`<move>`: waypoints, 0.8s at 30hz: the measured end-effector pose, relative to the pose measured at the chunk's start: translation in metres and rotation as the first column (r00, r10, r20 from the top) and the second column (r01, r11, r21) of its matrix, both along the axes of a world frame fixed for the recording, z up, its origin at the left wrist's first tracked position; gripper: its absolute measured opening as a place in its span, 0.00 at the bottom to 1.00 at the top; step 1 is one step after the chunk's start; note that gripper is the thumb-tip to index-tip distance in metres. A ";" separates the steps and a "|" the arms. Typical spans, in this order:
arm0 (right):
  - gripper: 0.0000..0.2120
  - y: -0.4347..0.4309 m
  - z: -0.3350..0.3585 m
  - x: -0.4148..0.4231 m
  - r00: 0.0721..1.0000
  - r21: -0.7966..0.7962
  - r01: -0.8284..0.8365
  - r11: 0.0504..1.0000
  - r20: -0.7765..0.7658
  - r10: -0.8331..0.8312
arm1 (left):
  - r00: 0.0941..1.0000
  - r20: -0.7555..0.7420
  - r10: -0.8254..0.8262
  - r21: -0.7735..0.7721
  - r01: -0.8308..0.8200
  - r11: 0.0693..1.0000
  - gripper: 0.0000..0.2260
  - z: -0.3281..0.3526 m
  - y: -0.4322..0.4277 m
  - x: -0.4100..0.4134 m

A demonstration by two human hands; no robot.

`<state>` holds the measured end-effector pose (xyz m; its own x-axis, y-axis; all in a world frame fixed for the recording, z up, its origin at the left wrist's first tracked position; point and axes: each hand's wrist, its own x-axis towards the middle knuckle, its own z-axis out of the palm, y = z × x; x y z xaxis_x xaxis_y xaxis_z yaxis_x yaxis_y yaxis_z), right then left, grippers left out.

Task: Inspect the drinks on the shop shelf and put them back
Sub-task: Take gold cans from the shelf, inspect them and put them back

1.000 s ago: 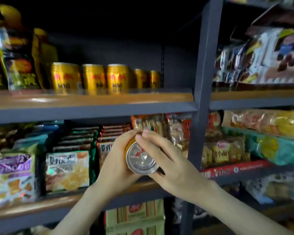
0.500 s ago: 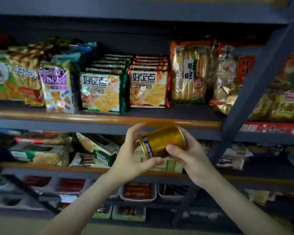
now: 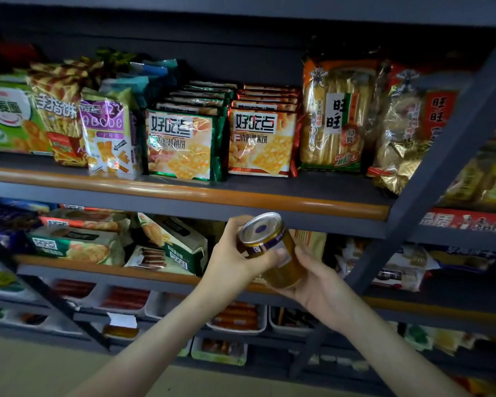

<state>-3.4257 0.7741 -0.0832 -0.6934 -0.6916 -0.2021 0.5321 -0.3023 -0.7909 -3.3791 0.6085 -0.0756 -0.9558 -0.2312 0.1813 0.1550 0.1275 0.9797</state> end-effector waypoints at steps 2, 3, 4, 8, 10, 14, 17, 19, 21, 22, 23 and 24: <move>0.40 0.004 -0.002 0.004 0.985 0.119 0.018 0.993 -0.171 0.002 | 0.997 0.078 0.002 0.116 -0.011 0.993 0.29 0.000 0.002 -0.003; 0.38 0.004 -0.002 0.008 0.970 0.194 0.042 0.980 -0.242 0.007 | 0.993 0.119 -0.015 0.169 -0.006 0.986 0.31 0.002 0.003 -0.004; 0.36 0.004 -0.003 0.011 0.955 0.253 0.083 0.964 -0.296 -0.005 | 0.988 0.150 -0.043 0.215 0.010 0.977 0.31 0.006 0.004 -0.004; 0.31 0.003 -0.002 0.018 0.928 0.305 0.215 0.928 -0.359 -0.097 | 0.964 0.200 -0.176 0.255 0.122 0.959 0.17 0.012 0.003 -0.006; 0.32 0.006 0.001 0.018 0.932 0.286 0.230 0.930 -0.341 -0.125 | 0.949 0.225 -0.223 0.183 0.183 0.966 0.20 0.013 -0.001 -0.006; 0.30 0.018 0.012 0.013 0.912 0.335 0.210 0.918 -0.406 -0.060 | 0.971 0.118 -0.207 -0.300 0.233 0.925 0.30 0.017 -0.009 0.000; 0.30 0.025 0.020 0.010 0.888 0.402 0.186 0.897 -0.459 0.022 | 0.971 0.048 -0.235 -0.481 0.229 0.846 0.32 0.016 -0.013 0.006; 0.31 0.027 0.023 0.009 0.874 0.440 0.189 0.878 -0.484 0.054 | 0.967 -0.033 -0.251 -0.624 0.176 0.761 0.32 0.013 -0.016 0.008; 0.32 0.027 0.028 0.009 0.864 0.467 0.198 0.862 -0.499 0.072 | 0.953 -0.143 -0.267 -0.821 0.036 0.570 0.34 0.012 -0.017 0.006; 0.32 0.026 0.031 0.009 0.857 0.473 0.203 0.858 -0.509 0.077 | 0.935 -0.217 -0.280 -0.885 -0.067 0.461 0.34 0.013 -0.015 0.004; 0.30 0.025 0.035 0.008 0.847 0.479 0.206 0.853 -0.525 0.090 | 0.922 -0.260 -0.288 -0.914 -0.138 0.383 0.33 0.016 -0.013 0.004; 0.29 0.023 0.041 0.007 0.828 0.488 0.211 0.847 -0.550 0.111 | 0.920 -0.280 -0.274 -0.922 -0.178 0.344 0.33 0.021 -0.010 0.004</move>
